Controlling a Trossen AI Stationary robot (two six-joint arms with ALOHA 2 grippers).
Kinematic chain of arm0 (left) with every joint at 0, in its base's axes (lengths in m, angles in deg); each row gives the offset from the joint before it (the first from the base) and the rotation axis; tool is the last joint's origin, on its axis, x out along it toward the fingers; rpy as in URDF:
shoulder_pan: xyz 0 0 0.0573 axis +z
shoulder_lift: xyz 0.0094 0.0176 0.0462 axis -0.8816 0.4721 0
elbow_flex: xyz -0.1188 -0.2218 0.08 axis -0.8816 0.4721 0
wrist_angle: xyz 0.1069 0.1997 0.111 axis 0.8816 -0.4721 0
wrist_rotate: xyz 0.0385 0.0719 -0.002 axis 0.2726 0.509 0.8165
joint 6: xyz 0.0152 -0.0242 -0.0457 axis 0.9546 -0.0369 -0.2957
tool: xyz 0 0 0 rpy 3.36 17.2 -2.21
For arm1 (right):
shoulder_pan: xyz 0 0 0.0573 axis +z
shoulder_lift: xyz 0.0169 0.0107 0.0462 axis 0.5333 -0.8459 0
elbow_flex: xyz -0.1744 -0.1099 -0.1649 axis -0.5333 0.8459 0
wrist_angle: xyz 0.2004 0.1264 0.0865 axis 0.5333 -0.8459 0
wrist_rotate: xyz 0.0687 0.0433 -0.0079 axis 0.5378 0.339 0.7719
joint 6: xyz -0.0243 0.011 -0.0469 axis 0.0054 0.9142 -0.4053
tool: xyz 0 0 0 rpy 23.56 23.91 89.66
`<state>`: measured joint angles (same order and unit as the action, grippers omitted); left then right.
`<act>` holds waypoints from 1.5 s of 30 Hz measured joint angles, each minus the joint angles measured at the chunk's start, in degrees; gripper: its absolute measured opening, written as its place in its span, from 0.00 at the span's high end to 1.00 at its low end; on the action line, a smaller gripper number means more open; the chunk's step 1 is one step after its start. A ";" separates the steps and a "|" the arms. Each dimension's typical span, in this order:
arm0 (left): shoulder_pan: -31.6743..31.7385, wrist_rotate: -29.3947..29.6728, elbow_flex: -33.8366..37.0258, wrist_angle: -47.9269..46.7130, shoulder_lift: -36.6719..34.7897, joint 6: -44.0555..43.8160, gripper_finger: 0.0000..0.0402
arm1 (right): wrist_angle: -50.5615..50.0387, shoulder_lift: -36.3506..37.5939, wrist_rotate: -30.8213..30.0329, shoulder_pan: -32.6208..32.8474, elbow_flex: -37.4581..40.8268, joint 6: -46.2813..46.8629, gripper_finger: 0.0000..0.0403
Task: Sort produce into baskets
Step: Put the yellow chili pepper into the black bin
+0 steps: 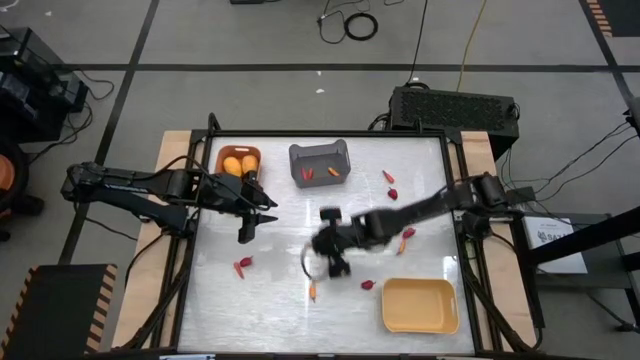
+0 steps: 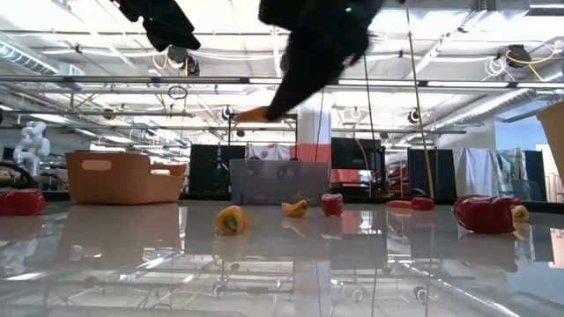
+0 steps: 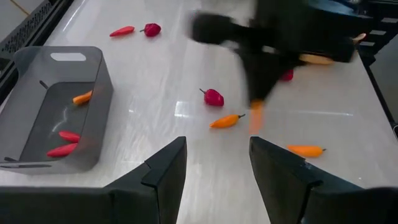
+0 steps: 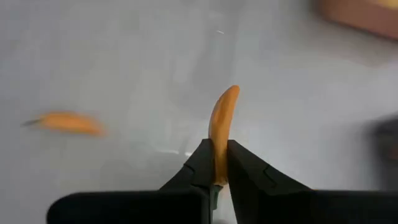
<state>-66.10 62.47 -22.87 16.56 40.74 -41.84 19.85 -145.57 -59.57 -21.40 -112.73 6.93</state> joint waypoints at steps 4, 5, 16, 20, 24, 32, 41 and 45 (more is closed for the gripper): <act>0.00 0.00 0.00 -0.14 0.00 -1.50 0.55 | -1.01 -0.02 0.08 -7.30 -4.16 -1.26 0.93; 0.00 0.00 0.00 -0.33 0.00 -1.53 0.55 | -1.03 0.00 0.08 -9.08 -4.82 -1.13 0.93; 0.00 0.02 0.00 -7.54 0.00 -7.54 0.55 | -3.95 -0.05 0.18 -25.80 -6.05 12.28 0.93; 0.00 0.14 0.00 -7.03 0.00 -7.89 0.55 | -4.92 -0.07 0.30 -29.29 -6.05 14.61 0.92; 0.00 4.25 0.00 -6.55 0.00 -13.12 0.55 | -6.09 -0.07 0.56 -31.29 -6.05 14.74 0.86; 0.02 9.09 0.00 1.61 0.00 -18.03 0.55 | -7.38 -0.11 0.46 -34.22 -6.07 14.38 0.71; 0.02 11.76 0.00 7.78 0.00 -19.53 0.55 | -27.52 3.69 7.70 -34.21 -6.07 16.26 0.66; 0.15 14.84 0.00 7.83 0.00 -19.46 0.55 | -38.14 6.62 7.75 -32.45 -5.49 20.51 0.67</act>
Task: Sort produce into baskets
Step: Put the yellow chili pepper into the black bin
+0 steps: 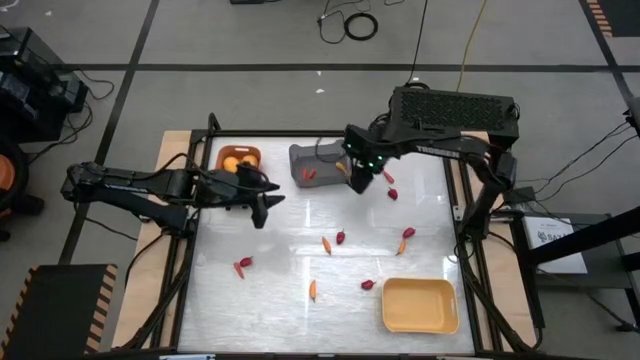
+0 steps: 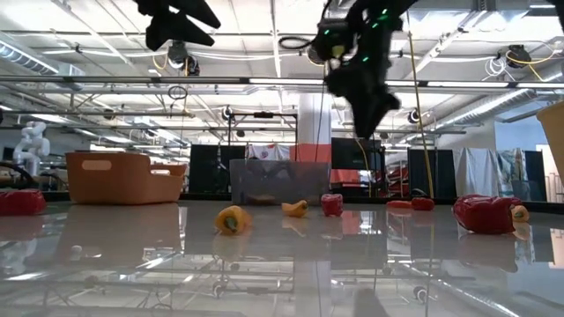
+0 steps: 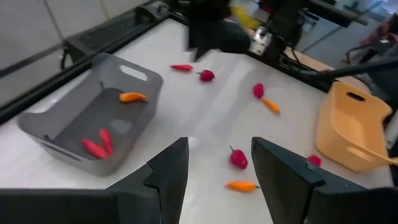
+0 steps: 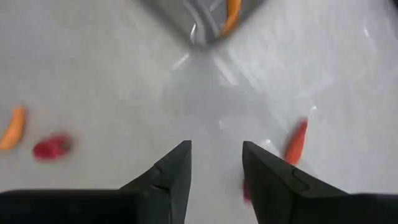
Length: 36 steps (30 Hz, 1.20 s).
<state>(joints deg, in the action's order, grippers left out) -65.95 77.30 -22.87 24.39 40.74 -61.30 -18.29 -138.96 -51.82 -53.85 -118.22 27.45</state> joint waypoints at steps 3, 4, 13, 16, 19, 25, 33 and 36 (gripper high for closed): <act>0.64 1.94 0.00 0.07 0.00 1.39 0.55 | -1.52 4.43 0.06 1.50 3.56 3.59 0.68; 1.00 2.10 0.00 0.14 0.00 1.77 0.55 | -1.26 6.30 0.07 1.91 5.42 5.84 0.68; 6.16 2.17 0.00 1.15 1.24 3.55 0.55 | 0.90 24.29 0.05 10.68 25.61 37.70 0.70; 8.15 2.09 0.00 3.69 3.40 3.56 0.55 | 2.26 28.34 0.32 15.84 31.62 49.34 0.70; 9.56 -0.48 0.00 6.37 6.12 3.57 0.55 | 3.84 30.41 0.67 20.45 35.89 59.22 0.70; 10.16 -5.98 0.00 11.58 10.57 3.59 0.55 | 6.51 30.80 1.35 28.33 38.46 69.82 0.70; 10.12 -10.68 0.00 14.16 15.19 3.33 0.55 | 7.84 29.86 -5.07 37.19 38.48 82.80 0.70; 10.10 -13.18 0.00 15.58 16.20 3.07 0.55 | 7.49 27.70 -5.25 38.89 38.50 85.51 0.70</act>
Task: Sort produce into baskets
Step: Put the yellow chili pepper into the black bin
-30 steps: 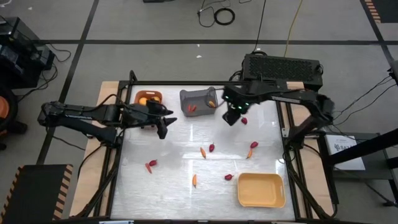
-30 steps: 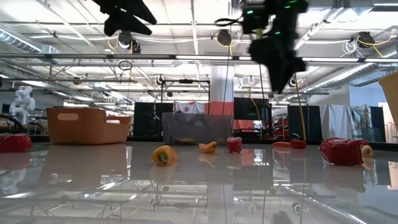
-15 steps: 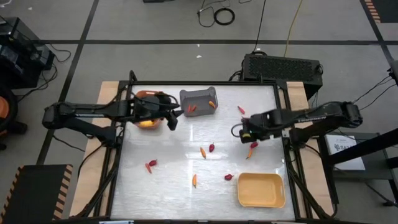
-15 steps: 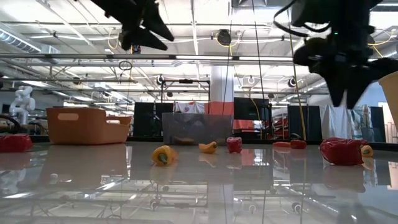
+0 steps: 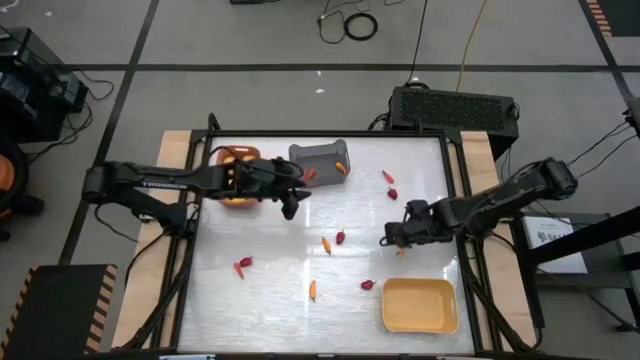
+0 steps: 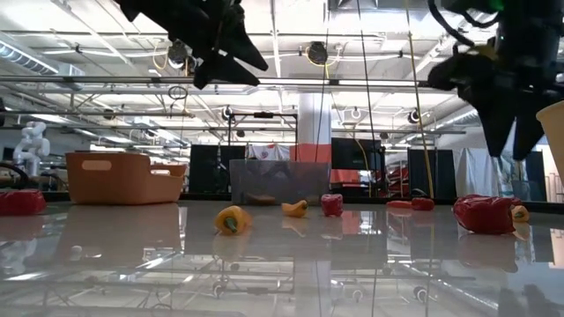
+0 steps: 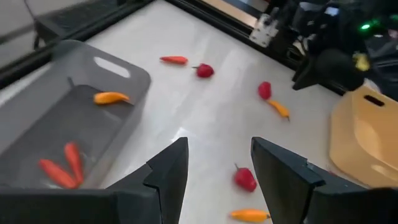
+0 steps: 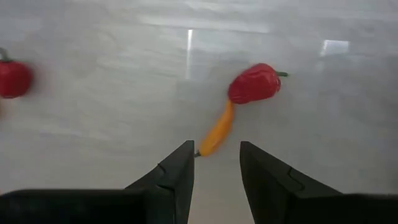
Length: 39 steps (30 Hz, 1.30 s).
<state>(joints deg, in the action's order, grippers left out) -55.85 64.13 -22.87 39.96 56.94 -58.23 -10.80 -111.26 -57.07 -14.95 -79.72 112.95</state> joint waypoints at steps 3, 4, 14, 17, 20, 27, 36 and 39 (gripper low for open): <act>0.00 -0.63 0.00 -0.12 0.19 -0.01 0.55 | 0.24 -3.49 -0.06 0.87 0.00 0.57 0.70; 0.00 -0.63 0.00 0.03 0.17 -0.02 0.55 | 0.28 -4.63 -0.05 0.94 0.00 0.25 0.70; 0.00 -0.63 0.00 0.35 0.17 0.00 0.55 | 4.40 -14.29 3.67 0.78 0.02 -2.69 0.70; 0.00 -0.63 0.00 0.31 0.17 0.00 0.55 | 6.10 -16.47 3.93 0.55 0.00 -3.06 0.70; 0.00 -0.63 0.00 0.33 0.17 0.00 0.55 | 7.98 -18.22 4.00 -0.31 0.02 -4.80 0.70; 0.00 -0.63 0.00 0.31 0.17 0.00 0.55 | 9.38 -19.19 4.07 -1.31 -0.04 -7.00 0.79; 0.00 -1.01 0.00 0.27 0.17 -0.08 0.55 | 10.58 -16.46 1.57 -1.70 -0.46 -9.90 0.98; -0.05 -1.87 0.00 0.27 0.17 -0.09 0.55 | 11.02 -15.17 -0.28 -3.03 -2.19 -13.55 0.96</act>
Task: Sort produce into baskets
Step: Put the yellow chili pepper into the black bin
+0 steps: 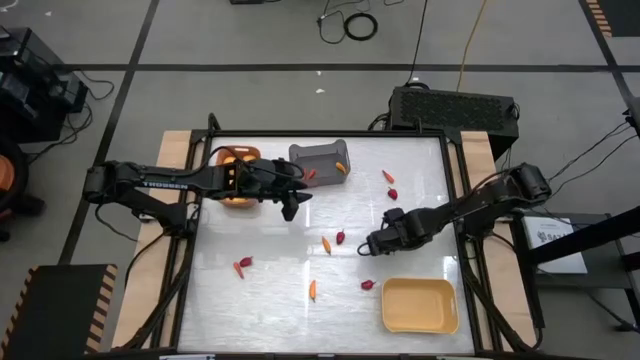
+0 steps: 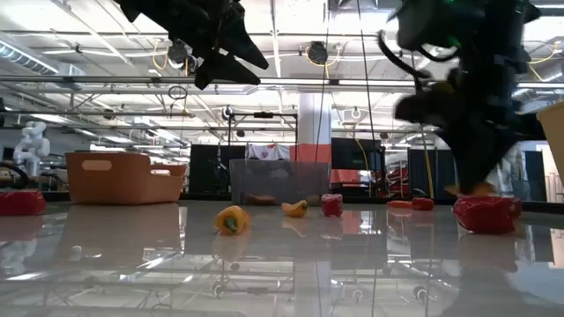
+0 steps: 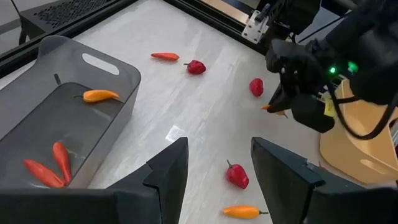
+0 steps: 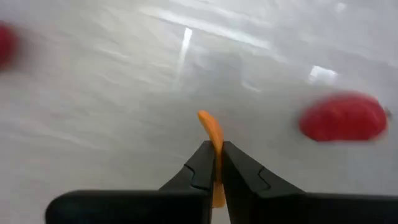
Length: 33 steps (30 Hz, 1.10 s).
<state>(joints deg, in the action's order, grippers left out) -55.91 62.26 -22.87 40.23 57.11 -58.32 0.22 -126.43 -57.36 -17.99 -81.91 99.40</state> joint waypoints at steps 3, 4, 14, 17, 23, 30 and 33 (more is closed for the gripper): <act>-0.52 -0.01 0.00 -0.02 0.00 0.00 0.55 | 0.83 1.00 -2.60 -2.52 -2.56 -5.74 0.96; -0.83 -0.01 0.00 -0.06 0.00 0.00 0.55 | 1.22 1.19 -3.95 -3.50 -3.76 -8.00 0.96; -5.35 0.47 0.00 -0.80 0.51 -1.51 0.55 | 14.56 1.05 -9.93 -19.68 -14.44 -35.50 0.98; -7.09 0.67 0.02 -1.70 0.73 -1.77 0.55 | 21.27 0.36 -9.62 -25.15 -15.25 -42.19 0.98; -10.85 3.15 0.00 -3.87 2.09 -5.95 0.55 | 30.58 -0.26 -5.88 -33.23 -15.77 -50.30 0.97; -14.01 7.47 0.02 -4.04 4.13 -9.22 0.55 | 32.10 -0.45 -5.01 -37.11 -15.75 -54.28 0.89; -13.92 8.00 0.02 -4.10 4.20 -10.50 0.55 | 34.13 -2.04 -3.74 -37.52 -15.75 -55.60 0.85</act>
<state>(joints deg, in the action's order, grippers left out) -69.83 70.26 -22.85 36.13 61.31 -68.81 34.35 -128.47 -61.10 -55.51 -97.67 43.80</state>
